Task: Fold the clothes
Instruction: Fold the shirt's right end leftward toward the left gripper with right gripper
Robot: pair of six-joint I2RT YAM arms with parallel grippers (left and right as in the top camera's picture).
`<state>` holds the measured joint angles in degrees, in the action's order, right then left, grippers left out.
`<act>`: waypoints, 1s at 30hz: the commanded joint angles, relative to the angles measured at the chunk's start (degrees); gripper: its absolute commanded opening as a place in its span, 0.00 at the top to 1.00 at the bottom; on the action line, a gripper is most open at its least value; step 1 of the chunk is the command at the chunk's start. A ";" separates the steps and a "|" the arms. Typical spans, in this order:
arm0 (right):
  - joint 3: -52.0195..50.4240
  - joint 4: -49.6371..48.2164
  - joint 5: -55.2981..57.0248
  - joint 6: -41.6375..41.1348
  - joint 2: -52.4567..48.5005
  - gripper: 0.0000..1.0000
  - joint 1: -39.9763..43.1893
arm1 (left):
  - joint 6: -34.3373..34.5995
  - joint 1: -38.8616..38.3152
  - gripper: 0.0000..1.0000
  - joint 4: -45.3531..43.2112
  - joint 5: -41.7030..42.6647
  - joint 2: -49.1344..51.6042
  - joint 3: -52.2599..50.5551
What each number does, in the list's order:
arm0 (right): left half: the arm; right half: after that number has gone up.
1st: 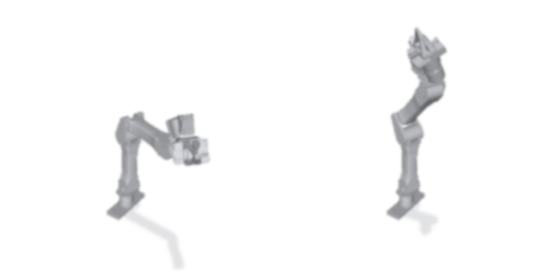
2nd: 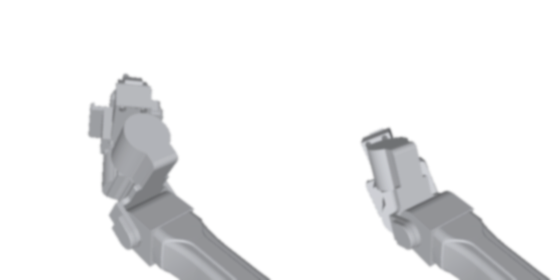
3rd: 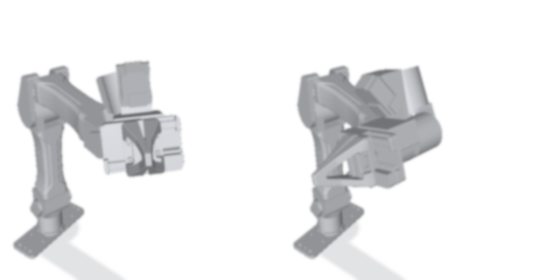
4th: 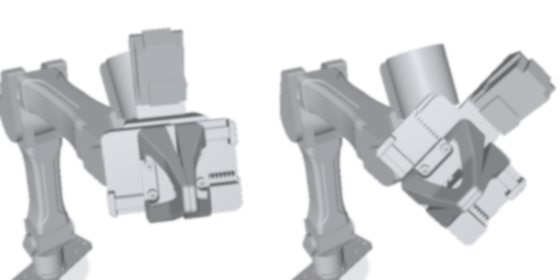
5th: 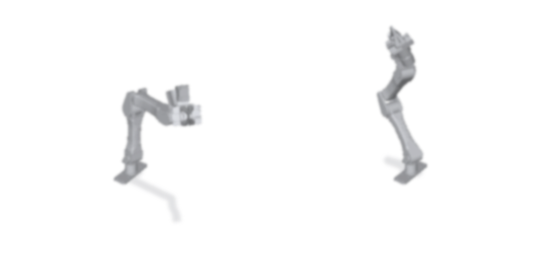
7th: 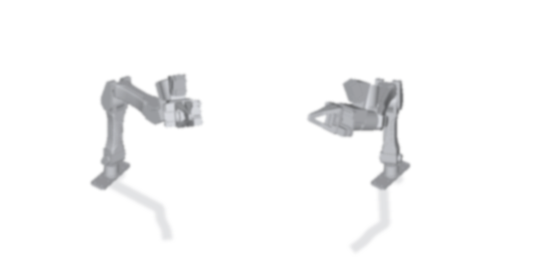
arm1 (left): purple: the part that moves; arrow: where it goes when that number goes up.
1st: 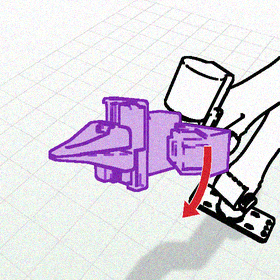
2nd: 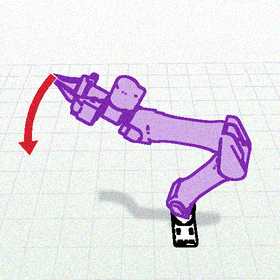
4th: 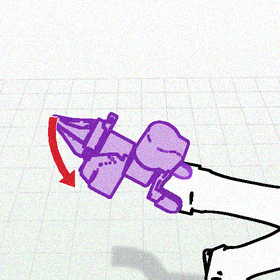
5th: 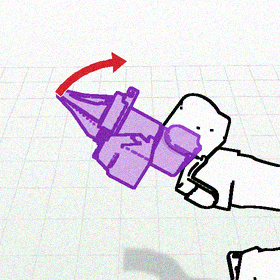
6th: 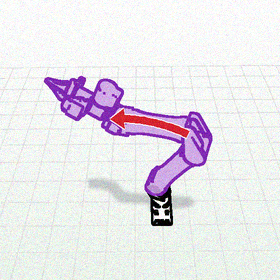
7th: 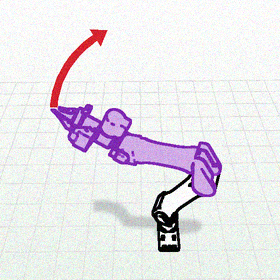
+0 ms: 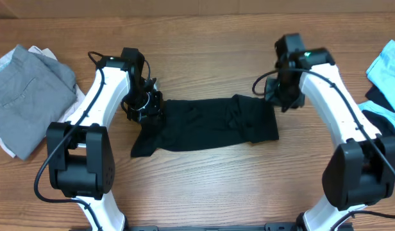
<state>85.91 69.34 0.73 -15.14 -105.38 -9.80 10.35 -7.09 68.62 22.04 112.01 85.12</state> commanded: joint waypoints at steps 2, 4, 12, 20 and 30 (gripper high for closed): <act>-9.16 -5.62 -8.76 0.85 -0.50 0.58 -2.54 | -1.11 -0.11 0.69 0.04 -0.15 0.48 1.14; -13.94 -9.49 -18.47 5.64 -0.50 0.59 -5.49 | -1.11 -0.11 0.69 0.13 -0.17 0.48 1.14; -12.31 -9.84 -25.53 15.76 -0.37 0.60 -10.75 | -1.16 -0.07 0.69 0.87 -0.20 0.48 1.14; -0.48 -9.79 -3.15 3.39 1.18 0.56 -5.22 | -1.14 -0.04 0.68 1.42 -1.49 0.48 1.14; -1.90 -15.76 -6.69 3.30 -5.95 0.56 -7.39 | -1.14 -0.04 0.67 1.31 -1.49 0.48 1.14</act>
<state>84.49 54.43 -4.08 -10.98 -107.63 -15.75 10.35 -7.07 69.87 20.95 112.01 85.14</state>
